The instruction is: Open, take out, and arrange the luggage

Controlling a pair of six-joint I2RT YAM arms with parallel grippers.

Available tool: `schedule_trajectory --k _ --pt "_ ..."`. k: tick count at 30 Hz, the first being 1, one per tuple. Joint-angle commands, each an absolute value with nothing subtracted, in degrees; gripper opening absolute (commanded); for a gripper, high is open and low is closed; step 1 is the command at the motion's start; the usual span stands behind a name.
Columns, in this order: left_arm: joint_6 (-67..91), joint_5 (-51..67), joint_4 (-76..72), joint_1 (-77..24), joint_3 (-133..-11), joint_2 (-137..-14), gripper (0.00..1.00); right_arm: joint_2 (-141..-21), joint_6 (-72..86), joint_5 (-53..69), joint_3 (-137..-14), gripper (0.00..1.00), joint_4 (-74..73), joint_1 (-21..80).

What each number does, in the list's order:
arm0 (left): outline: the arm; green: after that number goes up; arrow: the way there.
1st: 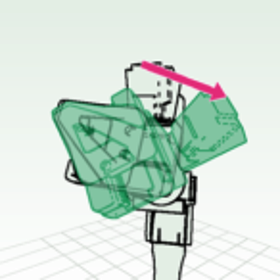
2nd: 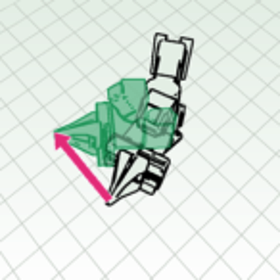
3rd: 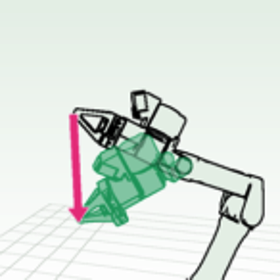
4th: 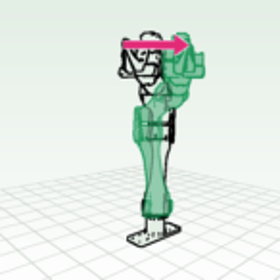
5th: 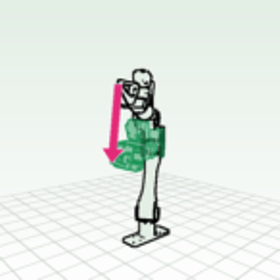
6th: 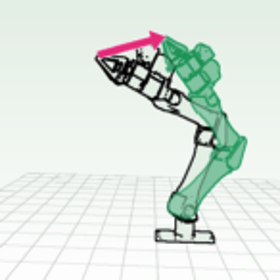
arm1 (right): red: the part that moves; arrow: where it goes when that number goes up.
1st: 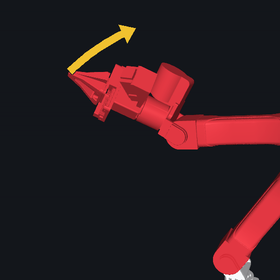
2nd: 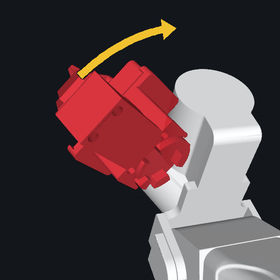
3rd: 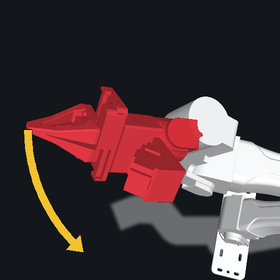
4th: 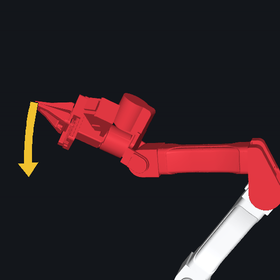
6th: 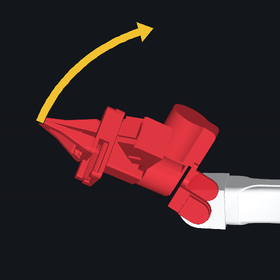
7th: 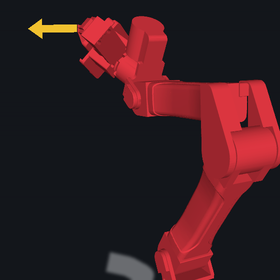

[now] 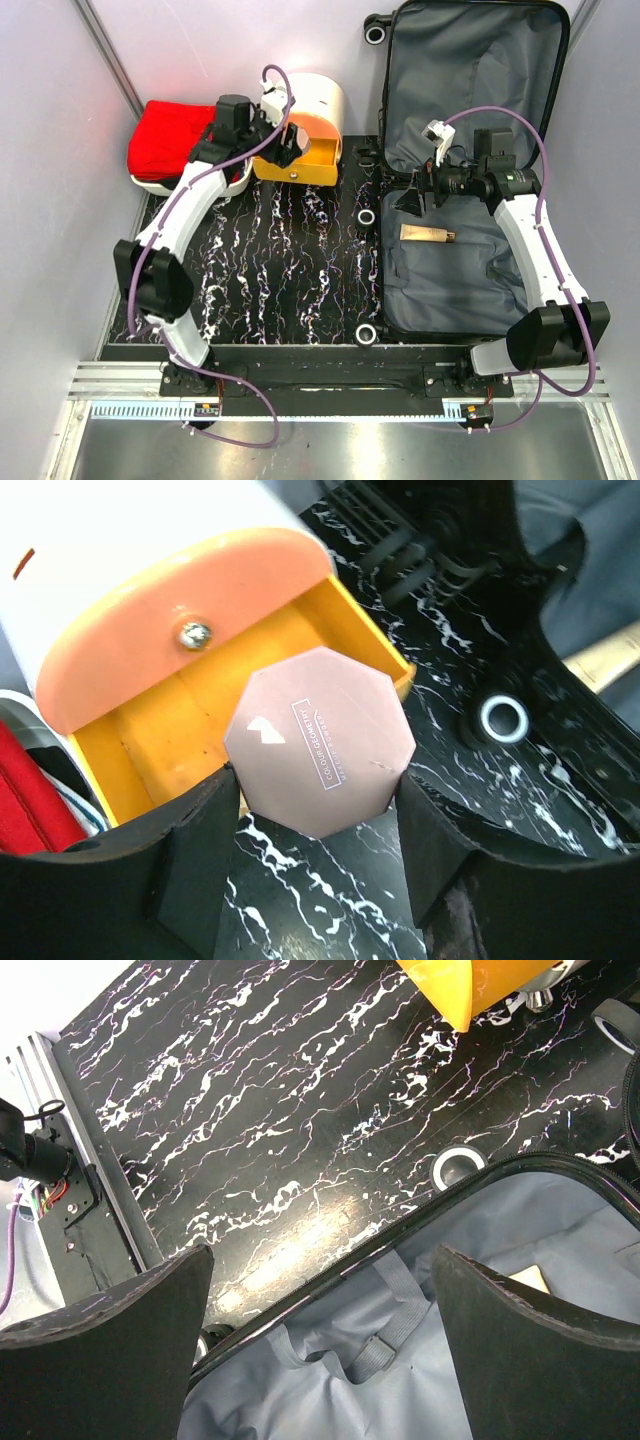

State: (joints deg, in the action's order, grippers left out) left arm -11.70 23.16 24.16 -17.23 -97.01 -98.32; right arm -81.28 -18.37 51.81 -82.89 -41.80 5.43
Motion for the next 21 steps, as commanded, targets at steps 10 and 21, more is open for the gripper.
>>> schedule_trajectory --k 10,21 --pt "-7.56 17.76 18.55 -14.33 -107.75 -114.25 0.34 -79.8 -19.69 49.92 -82.97 1.0 -41.4 5.71" --pt "-4.75 17.58 15.21 -13.8 -108.37 -117.15 0.33 -82.09 -20.21 50.36 -84.11 1.0 -41.4 5.71"
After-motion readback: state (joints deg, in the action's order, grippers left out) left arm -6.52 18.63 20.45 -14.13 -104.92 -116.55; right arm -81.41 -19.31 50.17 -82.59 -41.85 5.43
